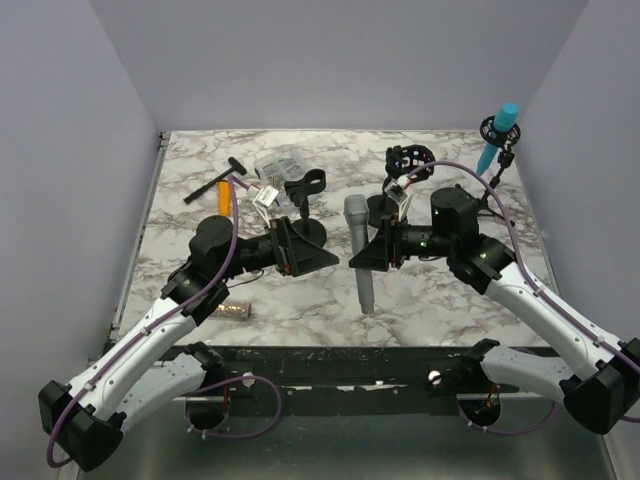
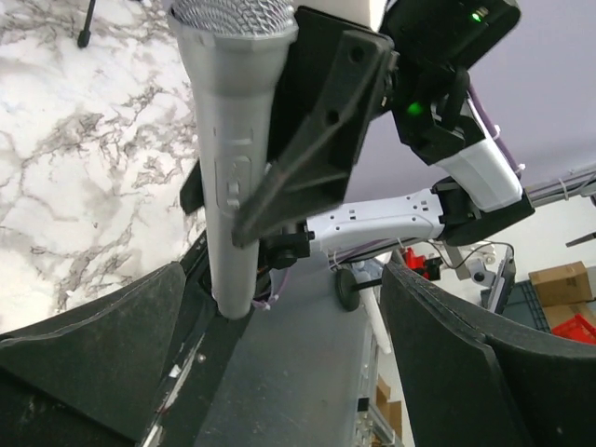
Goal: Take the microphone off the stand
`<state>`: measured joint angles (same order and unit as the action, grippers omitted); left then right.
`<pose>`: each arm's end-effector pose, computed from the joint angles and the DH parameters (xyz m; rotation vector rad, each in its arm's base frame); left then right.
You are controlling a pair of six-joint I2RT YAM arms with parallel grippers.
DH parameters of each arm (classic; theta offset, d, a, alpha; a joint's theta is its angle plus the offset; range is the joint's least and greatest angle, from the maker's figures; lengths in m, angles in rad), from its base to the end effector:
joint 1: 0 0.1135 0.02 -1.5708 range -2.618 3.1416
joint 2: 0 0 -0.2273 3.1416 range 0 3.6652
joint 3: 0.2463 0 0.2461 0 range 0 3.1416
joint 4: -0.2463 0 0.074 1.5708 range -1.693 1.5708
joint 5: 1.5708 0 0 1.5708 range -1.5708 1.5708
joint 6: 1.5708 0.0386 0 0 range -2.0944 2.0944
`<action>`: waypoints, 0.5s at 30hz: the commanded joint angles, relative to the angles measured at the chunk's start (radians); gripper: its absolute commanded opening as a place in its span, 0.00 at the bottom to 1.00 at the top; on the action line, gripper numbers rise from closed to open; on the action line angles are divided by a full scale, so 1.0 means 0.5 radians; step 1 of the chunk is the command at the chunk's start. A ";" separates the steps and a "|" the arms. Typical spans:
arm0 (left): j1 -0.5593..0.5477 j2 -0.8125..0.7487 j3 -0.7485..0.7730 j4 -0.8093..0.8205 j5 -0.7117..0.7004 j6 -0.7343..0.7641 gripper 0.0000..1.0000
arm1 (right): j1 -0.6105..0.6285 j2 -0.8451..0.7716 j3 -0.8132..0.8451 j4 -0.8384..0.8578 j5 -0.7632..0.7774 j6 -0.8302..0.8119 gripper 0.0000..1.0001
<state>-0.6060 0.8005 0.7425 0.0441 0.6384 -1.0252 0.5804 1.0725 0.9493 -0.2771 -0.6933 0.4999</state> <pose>0.1582 -0.1376 0.3212 0.1993 1.8823 -1.7000 0.1965 0.1583 0.3030 -0.5815 2.0594 1.3540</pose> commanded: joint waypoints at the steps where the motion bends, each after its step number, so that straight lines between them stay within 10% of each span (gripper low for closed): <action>1: -0.134 0.101 0.068 0.067 -0.173 -0.025 0.91 | 0.082 -0.095 -0.096 0.267 -0.069 0.137 0.10; 15: -0.245 0.364 0.083 0.243 -0.291 -0.048 0.66 | 0.229 -0.136 -0.167 0.280 -0.043 0.150 0.10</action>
<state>-0.7223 0.9741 0.7593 0.1257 0.5430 -1.0519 0.6819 1.0332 0.8814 -0.1795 -0.7002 0.5613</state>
